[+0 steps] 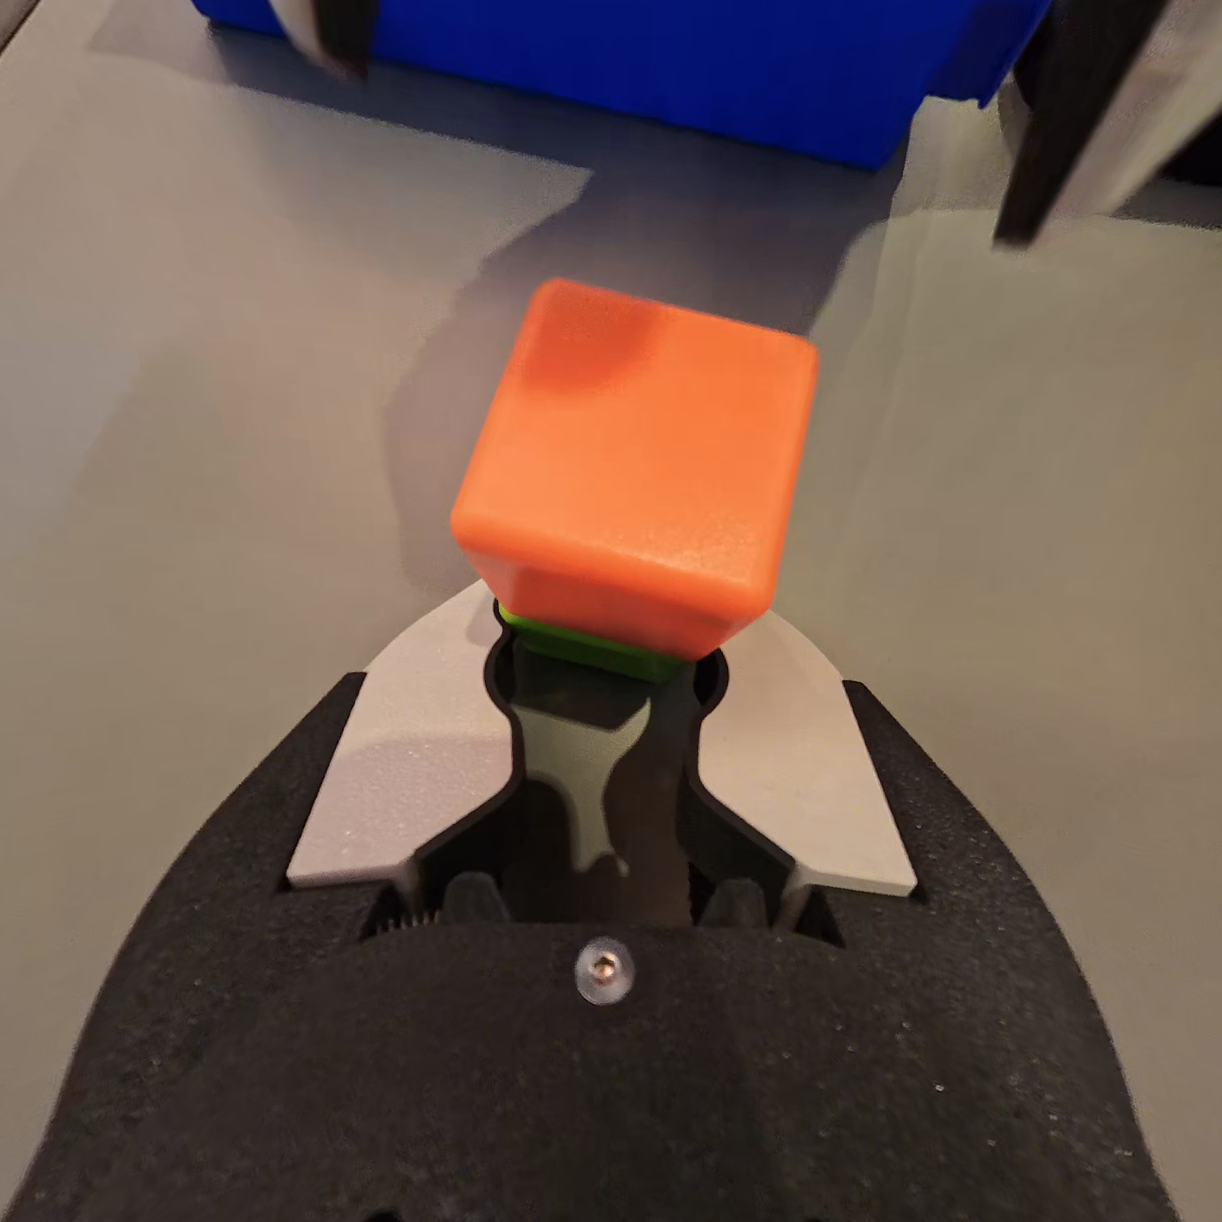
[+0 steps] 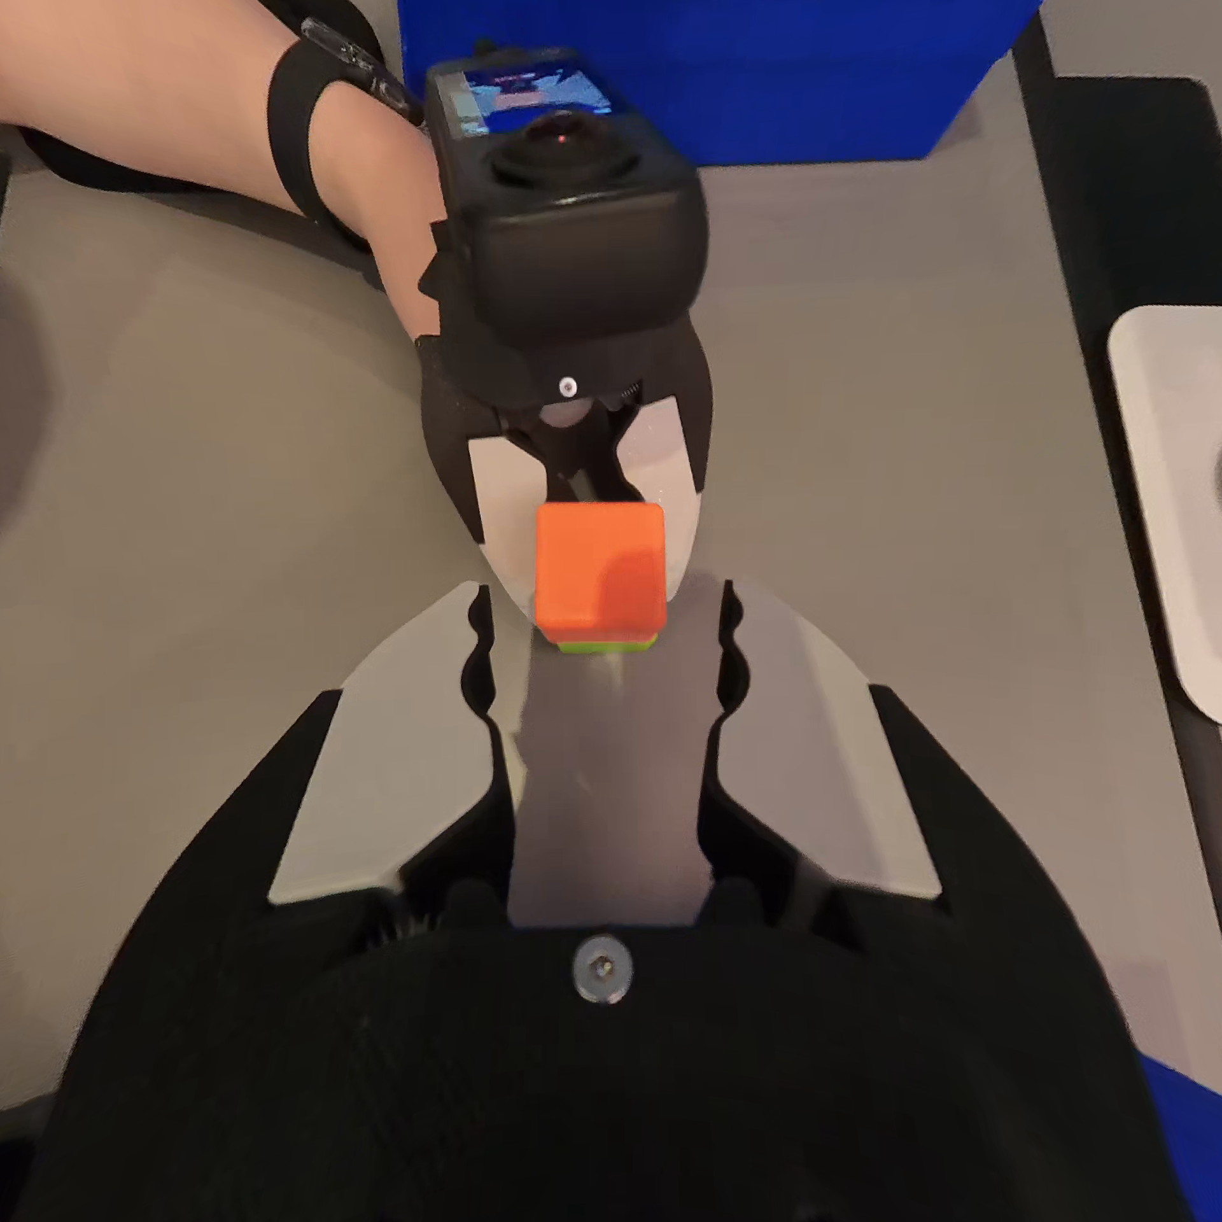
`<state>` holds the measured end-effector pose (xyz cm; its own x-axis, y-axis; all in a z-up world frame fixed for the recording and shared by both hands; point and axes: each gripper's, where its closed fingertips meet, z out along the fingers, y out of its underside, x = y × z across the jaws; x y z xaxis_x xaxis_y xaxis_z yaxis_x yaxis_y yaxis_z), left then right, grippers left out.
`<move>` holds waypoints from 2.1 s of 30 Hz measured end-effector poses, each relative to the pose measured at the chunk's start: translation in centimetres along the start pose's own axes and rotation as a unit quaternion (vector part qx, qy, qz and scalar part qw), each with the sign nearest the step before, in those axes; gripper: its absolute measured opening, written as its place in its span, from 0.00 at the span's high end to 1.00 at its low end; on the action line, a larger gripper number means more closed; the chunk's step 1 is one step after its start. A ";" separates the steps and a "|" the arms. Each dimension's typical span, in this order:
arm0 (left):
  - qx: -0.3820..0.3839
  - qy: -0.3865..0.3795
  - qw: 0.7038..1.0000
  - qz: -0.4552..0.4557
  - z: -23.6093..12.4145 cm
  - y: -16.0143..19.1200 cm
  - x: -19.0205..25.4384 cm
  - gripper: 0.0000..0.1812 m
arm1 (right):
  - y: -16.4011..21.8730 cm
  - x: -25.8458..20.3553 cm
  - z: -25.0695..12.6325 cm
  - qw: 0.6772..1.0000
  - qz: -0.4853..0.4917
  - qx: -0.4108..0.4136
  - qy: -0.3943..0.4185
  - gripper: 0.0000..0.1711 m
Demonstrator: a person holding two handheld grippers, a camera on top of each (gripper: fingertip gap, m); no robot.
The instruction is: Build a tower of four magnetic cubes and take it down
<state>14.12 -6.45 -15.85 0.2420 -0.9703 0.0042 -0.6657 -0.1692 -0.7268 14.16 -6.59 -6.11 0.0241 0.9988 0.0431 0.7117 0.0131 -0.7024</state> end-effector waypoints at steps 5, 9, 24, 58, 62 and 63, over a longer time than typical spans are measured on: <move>0.000 0.003 1.000 0.002 0.0 0.0 -0.1 0.71 | 0.6 -0.1 2.1 1.000 0.002 -0.031 -0.003 0.61; 0.000 0.004 1.000 0.003 0.0 0.0 0.0 0.71 | 0.9 -0.1 3.0 0.999 0.005 -0.039 -0.007 0.64; -0.001 0.006 1.000 0.006 0.0 0.0 0.1 0.72 | 1.4 -0.4 3.4 0.998 0.021 -0.059 -0.028 0.71; -0.003 0.008 1.000 0.007 0.1 0.0 0.1 0.72 | 17.3 0.9 -8.6 0.986 0.149 -0.063 -0.045 0.71; -0.002 0.008 1.000 0.007 0.1 0.0 0.1 0.72 | 18.7 -0.7 -8.6 0.972 0.197 -0.101 -0.077 0.70; -0.002 0.008 1.000 0.007 0.1 0.0 0.1 0.72 | 19.2 -0.9 -8.7 0.968 0.209 -0.116 -0.079 0.70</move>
<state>14.24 -6.57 -15.92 0.2210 -0.9753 0.0042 -0.6724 -0.1555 -0.7237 33.87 -7.67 -13.47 0.2507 0.9093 -0.3322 0.8020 -0.3873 -0.4548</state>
